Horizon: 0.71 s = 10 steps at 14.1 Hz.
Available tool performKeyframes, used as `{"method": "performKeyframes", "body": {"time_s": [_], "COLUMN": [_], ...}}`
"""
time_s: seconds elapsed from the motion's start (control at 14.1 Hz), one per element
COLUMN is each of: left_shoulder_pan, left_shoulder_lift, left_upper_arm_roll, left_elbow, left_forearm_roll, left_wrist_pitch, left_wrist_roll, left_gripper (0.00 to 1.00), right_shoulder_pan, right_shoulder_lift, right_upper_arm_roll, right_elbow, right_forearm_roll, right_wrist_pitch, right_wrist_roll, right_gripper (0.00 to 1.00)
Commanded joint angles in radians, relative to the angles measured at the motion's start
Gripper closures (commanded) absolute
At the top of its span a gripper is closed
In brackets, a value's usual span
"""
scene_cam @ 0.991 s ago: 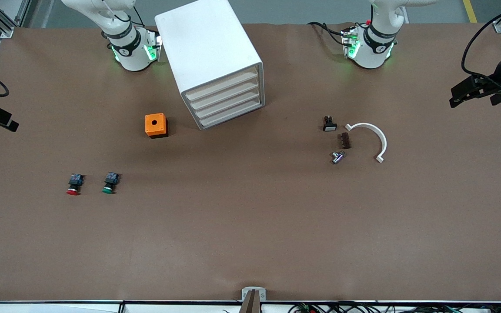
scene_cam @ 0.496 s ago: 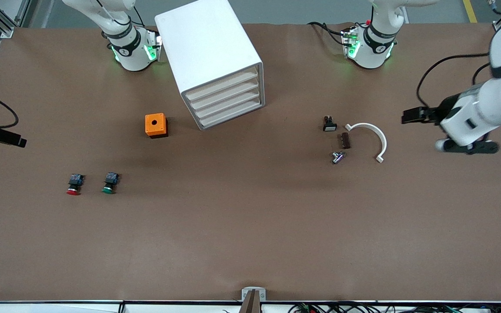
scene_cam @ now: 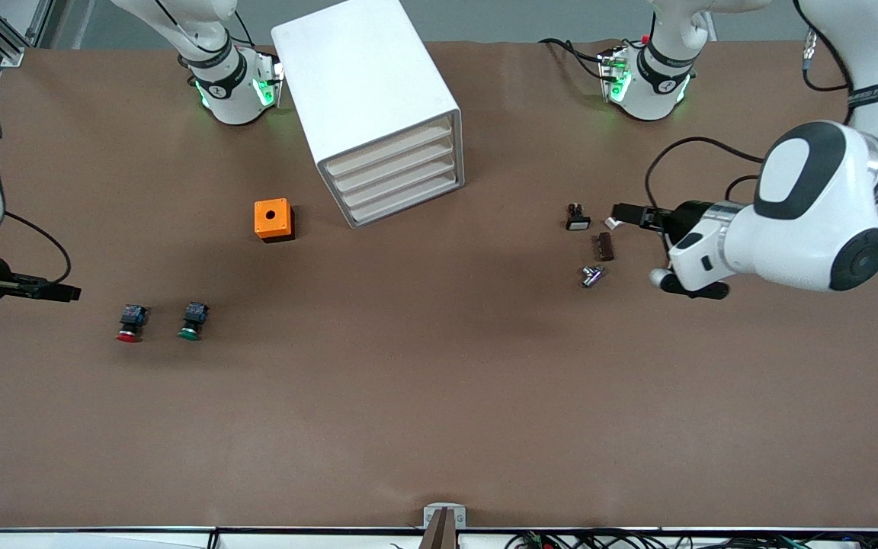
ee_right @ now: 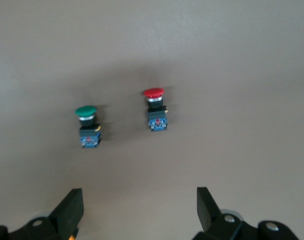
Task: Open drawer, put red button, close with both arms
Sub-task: 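Reach the left gripper toward the drawer while the right gripper reaches the red button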
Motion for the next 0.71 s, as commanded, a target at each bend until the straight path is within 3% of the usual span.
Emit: {"method": "performKeyframes", "body": {"time_s": [0.0, 0.28, 0.64], "left_shoulder_pan": [-0.034, -0.102, -0.107], "left_shoulder_lift": [0.041, 0.061, 0.179], "left_upper_arm_roll": [-0.005, -0.034, -0.100], "left_elbow": [-0.002, -0.068, -0.108], "left_forearm_roll": [-0.166, -0.271, -0.441], "left_wrist_pitch": [0.001, 0.131, 0.148], "left_wrist_roll": [0.006, 0.128, 0.397], "left_gripper": [0.00, 0.00, 0.00], "right_shoulder_pan": [-0.028, -0.030, -0.034], "right_shoulder_lift": [-0.035, -0.034, 0.046], "right_upper_arm_roll": [0.014, 0.014, 0.014], "right_elbow": [-0.115, -0.236, -0.308], "right_forearm_roll": [-0.018, -0.018, -0.018], "right_wrist_pitch": [0.107, 0.288, 0.526], "right_wrist_roll": [-0.036, -0.036, -0.038], "right_gripper": [0.00, 0.00, 0.00]}}
